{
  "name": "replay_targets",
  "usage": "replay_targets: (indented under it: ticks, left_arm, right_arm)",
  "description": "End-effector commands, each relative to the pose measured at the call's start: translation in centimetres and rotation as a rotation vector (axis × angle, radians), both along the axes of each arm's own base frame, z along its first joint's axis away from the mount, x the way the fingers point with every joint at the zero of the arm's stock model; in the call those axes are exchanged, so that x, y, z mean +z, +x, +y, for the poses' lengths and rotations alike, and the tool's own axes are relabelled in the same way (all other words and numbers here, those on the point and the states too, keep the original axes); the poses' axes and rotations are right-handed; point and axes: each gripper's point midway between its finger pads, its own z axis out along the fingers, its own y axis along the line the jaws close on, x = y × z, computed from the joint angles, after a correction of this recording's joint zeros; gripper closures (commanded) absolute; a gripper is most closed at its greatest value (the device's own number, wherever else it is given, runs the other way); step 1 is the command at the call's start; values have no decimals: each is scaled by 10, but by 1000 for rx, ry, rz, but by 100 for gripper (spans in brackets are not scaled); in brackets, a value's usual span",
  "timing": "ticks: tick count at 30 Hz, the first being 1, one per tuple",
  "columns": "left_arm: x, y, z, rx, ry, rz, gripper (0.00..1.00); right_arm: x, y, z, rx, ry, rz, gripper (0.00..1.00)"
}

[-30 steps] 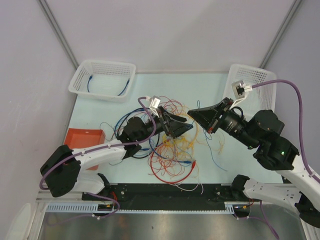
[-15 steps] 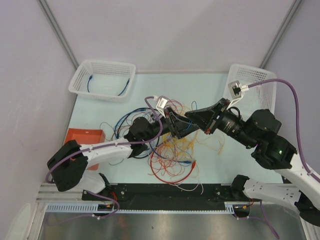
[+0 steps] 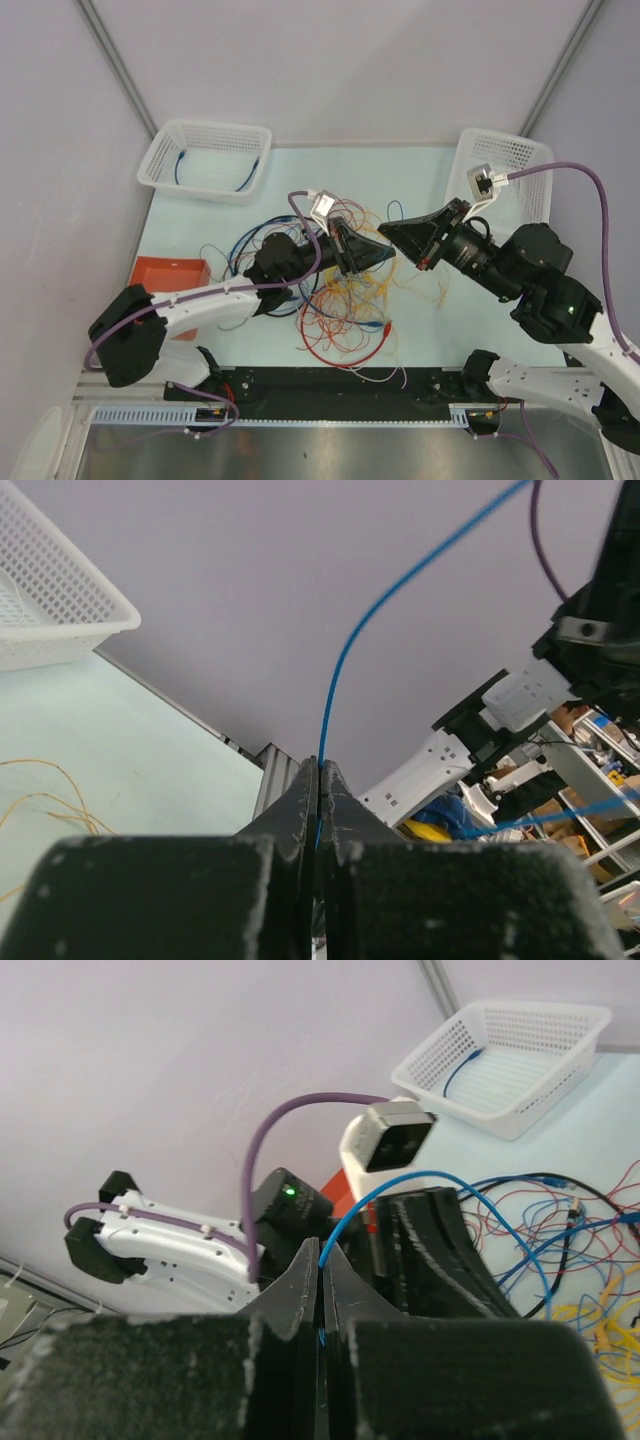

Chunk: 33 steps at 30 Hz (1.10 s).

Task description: Untangle the cables

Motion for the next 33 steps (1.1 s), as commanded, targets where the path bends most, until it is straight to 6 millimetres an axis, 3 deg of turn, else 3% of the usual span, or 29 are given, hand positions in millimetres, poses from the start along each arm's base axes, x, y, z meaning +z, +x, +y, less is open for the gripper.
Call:
replay_targets:
  ticks: [1,2,4,5,9,11,12,14,15,16,18,20,21,23,24,28,32,33]
  left_arm:
    - [35,-12,19,21,-26,-84,100]
    - [26,-9,20,42,28,-74,100]
    - [32,-7,27,78,65,-93,100]
    - [16,2,30,132,144,-79,100]
    - [11,15,52,262,257,-114,100]
    - [11,21,67,333,306,-130,100]
    - [16,22,72,355,313,-142,100]
    - [19,27,86,407,358,-164,100]
    - [30,31,92,444,357,-173,100]
    - [26,40,103,498,405,-166,100]
    - [43,53,120,585,420,-158,100]
    - [40,70,141,660,480,-121,100]
    - [52,76,151,703,473,-119,100]
    - [50,95,175,786,512,-81,100]
    - [60,102,183,817,504,-80,100]
    - [64,146,232,993,550,0,100]
    - [73,191,265,1098,519,50,100]
    - [83,200,272,1120,494,47,100]
  right_arm:
    - [18,1,-17,-58,10,-56,100]
    - [19,0,-18,-60,14,-61,100]
    - [20,1,-21,-69,14,-65,100]
    - [21,0,-23,-75,18,-70,100]
    - [19,2,-29,-98,0,-75,100]
    - [15,2,-28,-95,-13,-70,85]
    - [12,2,-27,-95,-23,-65,62]
    - [7,4,-26,-99,-42,-57,43]
    - [7,5,-26,-103,-42,-54,32]
    - [6,6,-26,-105,-47,-51,28]
    - [4,7,-27,-115,-53,-48,20]
    - [1,9,-30,-129,-64,-45,20]
    - [1,8,-31,-130,-67,-47,20]
    - [-3,8,-31,-131,-82,-41,20]
    - [-4,8,-32,-134,-87,-40,21]
    - [-15,11,-30,-136,-120,-31,23]
    - [-22,16,-28,-152,-146,-37,23]
    - [-24,18,-28,-155,-156,-41,24]
